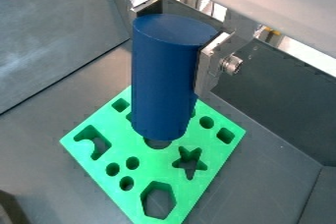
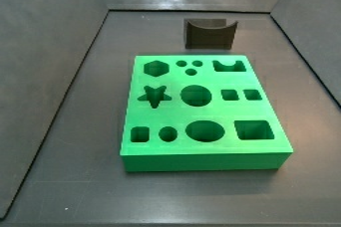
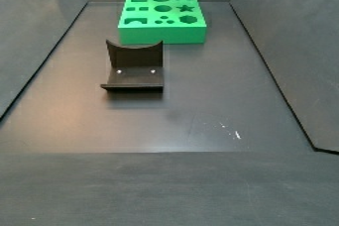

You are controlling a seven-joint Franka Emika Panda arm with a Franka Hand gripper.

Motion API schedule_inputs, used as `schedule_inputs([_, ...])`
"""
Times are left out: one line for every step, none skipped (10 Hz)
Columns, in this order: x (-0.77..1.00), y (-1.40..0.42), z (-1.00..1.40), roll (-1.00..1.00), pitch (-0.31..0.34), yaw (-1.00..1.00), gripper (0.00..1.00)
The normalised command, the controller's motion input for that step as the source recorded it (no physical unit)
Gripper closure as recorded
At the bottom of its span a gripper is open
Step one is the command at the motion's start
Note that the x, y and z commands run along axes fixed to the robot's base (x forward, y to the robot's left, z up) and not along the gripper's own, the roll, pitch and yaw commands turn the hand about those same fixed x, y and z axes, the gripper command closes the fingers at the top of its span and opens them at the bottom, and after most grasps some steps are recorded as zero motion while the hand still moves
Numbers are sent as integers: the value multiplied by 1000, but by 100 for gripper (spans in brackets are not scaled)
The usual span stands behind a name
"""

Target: Insert the oval object.

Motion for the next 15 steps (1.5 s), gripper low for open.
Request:
schedule_inputs([211, -554, -514, -51, -67, -309, 100])
schedule_inputs([137, -500, -557, -30, -81, -409, 100])
schedule_inputs([143, -500, -563, -29, -87, -406, 100])
schedule_inputs([131, -497, -554, -33, -89, -414, 100])
schedule_inputs([146, -460, -600, -20, -77, -443, 100])
schedule_inputs([89, -429, -597, -14, -74, -506, 100])
schedule_inputs([169, -437, -634, -7, -76, -457, 100])
schedule_inputs([197, -446, -637, -10, -76, -434, 100])
schedule_inputs([200, -423, -531, -39, -27, -446, 100])
schedule_inputs([363, -360, -411, -40, 16, -460, 100])
schedule_inputs([466, -326, -323, -20, 83, -449, 100])
schedule_inputs([349, -234, -71, 19, 130, -480, 100])
schedule_inputs([260, -209, 0, 0, 84, -623, 100])
schedule_inputs([211, -183, 0, 0, 17, -749, 100])
schedule_inputs([9, -151, -3, 0, 0, -946, 100])
